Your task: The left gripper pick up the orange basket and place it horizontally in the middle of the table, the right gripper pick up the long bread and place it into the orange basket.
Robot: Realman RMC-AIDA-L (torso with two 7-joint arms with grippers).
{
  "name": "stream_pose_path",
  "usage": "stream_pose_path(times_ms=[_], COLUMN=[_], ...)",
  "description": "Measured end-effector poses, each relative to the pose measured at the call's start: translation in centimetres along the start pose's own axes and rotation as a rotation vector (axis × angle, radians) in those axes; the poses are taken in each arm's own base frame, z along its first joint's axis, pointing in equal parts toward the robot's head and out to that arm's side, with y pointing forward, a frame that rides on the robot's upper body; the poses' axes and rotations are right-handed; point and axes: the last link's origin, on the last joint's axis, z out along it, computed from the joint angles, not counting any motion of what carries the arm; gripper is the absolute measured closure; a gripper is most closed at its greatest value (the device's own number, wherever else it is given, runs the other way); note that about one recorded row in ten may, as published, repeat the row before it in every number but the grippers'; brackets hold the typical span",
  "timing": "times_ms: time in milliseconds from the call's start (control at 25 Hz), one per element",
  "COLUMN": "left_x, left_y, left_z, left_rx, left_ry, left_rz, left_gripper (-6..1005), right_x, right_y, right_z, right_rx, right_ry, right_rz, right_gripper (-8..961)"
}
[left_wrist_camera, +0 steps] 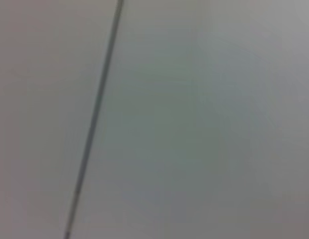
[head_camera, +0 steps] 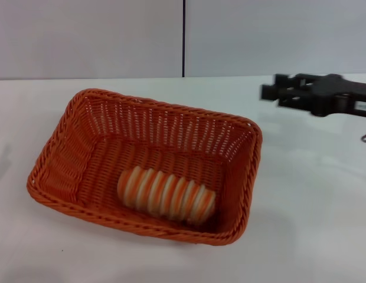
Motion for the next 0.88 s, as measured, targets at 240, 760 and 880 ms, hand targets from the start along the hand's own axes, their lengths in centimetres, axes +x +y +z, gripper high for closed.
stream_pose_path(times_ms=[240,760,880], left_x=[-0.1,-1.7,-1.7], left_y=[-0.3,1.0,1.0], left_z=[-2.5,-2.4,-2.3], left_rx=[0.126,0.221,0.222], left_ry=[0.067,0.101,0.099], left_rz=[-0.001,0.123,0.122], left_gripper=[202,202,202], right_x=[2.9,7.0,7.5], right_y=[-2.8,-3.3,-3.2], right_z=[-4.8,-10.9,-11.2], right_rx=[0.121,0.38,0.402], right_ry=[-0.286,-0.652,-0.694], right_rz=[-0.06,-0.178,-0.154], right_gripper=[345,345,345])
